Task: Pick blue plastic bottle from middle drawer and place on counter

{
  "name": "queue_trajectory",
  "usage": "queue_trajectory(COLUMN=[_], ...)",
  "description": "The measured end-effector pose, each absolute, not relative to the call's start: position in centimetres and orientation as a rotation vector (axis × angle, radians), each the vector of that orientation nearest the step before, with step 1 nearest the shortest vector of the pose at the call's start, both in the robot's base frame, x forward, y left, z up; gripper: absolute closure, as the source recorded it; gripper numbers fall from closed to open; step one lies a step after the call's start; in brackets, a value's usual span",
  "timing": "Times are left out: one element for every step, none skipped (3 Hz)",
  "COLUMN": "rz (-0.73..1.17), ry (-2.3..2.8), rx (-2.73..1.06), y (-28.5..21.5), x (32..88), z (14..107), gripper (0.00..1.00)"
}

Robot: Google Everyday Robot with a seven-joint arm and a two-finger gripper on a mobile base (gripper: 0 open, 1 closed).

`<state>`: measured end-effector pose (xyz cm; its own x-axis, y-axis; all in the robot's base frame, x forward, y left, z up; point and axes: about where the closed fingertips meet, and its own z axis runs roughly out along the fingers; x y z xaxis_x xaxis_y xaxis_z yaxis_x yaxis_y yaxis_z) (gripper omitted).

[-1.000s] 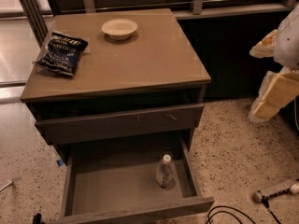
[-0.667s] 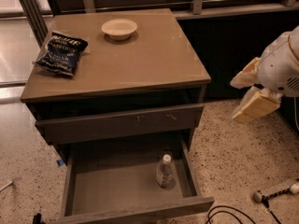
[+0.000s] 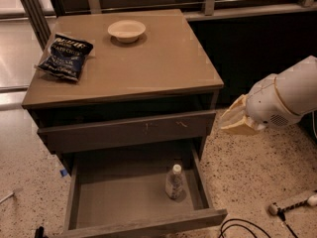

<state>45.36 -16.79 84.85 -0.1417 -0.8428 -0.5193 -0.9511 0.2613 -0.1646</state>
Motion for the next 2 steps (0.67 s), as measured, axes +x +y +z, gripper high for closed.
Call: queue_trajectory(rz=[0.276,0.231], ry=[2.023,2.01], rx=[-1.619,-1.618], y=[-16.8,-17.6], x=[45.3,45.8], z=[84.8,83.5], gripper=[1.0,1.0])
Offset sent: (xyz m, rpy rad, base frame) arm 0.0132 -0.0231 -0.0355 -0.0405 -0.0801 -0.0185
